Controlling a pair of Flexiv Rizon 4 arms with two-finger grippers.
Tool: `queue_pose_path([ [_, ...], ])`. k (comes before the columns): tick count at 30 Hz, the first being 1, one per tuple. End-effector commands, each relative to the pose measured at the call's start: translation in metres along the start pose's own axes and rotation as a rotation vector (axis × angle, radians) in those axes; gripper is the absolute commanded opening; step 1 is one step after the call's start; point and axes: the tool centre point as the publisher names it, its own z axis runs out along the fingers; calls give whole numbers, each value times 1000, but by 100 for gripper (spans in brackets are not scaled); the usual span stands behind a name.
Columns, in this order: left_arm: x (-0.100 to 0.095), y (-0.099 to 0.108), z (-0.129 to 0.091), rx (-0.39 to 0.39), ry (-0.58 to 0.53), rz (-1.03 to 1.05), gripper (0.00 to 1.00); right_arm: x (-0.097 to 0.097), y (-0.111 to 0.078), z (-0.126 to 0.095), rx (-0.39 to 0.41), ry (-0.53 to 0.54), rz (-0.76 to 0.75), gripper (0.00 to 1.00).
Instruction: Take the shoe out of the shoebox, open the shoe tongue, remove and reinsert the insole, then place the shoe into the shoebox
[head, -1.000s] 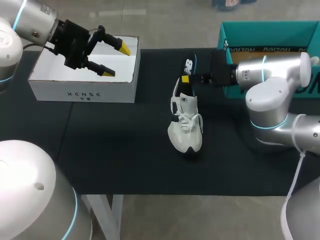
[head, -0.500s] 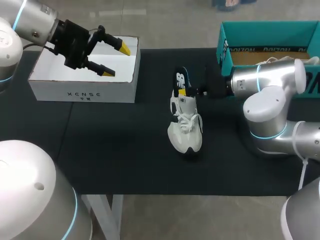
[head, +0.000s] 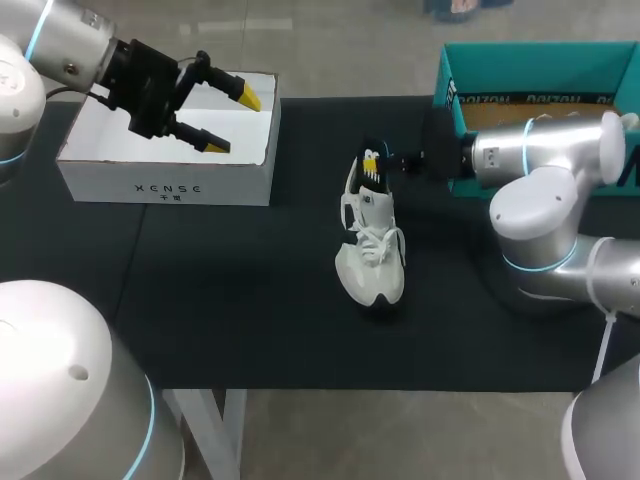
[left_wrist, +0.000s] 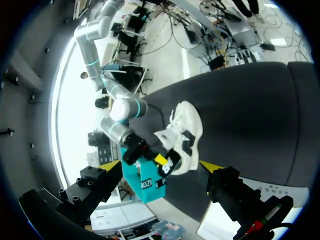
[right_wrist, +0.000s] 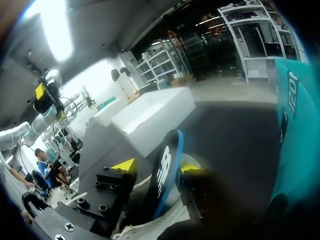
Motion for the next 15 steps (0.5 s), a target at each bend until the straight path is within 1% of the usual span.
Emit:
queue_pose_path([
  [1,0,0,-1,0,4,1,100,2,2,3,-2,-10,1,0],
  [7,0,0,-1,0,4,1,100,10,-14,14,36,8,12,0],
  [13,0,0,-1,0,4,1,100,18,-29,14,54,24,38,0],
  [15,0,0,-1,0,4,1,100,23,-39,13,70,41,53,0],
])
